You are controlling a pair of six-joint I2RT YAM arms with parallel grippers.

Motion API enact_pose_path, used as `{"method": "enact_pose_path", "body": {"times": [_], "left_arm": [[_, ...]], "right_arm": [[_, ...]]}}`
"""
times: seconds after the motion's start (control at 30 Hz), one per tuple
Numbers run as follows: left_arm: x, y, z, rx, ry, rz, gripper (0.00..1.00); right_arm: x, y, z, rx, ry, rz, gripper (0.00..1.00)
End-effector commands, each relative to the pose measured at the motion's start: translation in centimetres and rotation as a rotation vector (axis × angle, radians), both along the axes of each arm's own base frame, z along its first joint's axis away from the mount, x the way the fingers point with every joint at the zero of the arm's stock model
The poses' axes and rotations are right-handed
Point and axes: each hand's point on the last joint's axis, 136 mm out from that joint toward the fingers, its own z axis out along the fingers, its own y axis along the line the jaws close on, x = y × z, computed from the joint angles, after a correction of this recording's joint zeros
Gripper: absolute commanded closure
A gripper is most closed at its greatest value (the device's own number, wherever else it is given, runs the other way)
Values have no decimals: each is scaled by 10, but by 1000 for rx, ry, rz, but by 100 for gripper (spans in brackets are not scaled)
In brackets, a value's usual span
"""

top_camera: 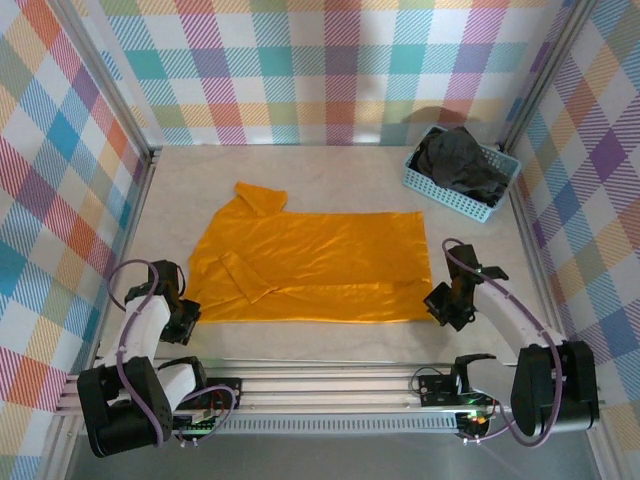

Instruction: Fold and stack the t-shirts

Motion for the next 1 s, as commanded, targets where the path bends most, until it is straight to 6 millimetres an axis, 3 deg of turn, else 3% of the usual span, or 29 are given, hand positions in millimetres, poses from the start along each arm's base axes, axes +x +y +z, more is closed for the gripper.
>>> {"method": "enact_pose_path", "body": {"times": [0.0, 0.07, 0.13, 0.23, 0.37, 0.5, 0.57, 0.73, 0.97], "left_arm": [[-1, 9, 19, 38, 11, 7, 58], [6, 12, 39, 61, -47, 11, 50], [13, 9, 56, 47, -102, 16, 40], [41, -19, 73, -87, -251, -19, 36], [74, -81, 80, -250, -338, -140, 41], [84, -139, 63, -331, -336, -241, 44], [85, -153, 54, -320, -313, -270, 46], [79, -152, 31, -266, -242, -269, 51], [75, -152, 18, -241, -188, -281, 52]], "right_arm": [[-15, 2, 5, 10, 38, -48, 87], [-13, -6, 15, -37, 14, -63, 68], [-8, -18, 28, -105, -31, -75, 59], [17, -20, 58, -114, -210, -54, 53], [54, 22, 89, -10, -399, 146, 51], [67, 73, 99, 54, -441, 350, 51], [69, 88, 99, 78, -447, 378, 52], [74, 104, 97, 107, -442, 392, 54], [75, 105, 97, 105, -440, 388, 54]]}}
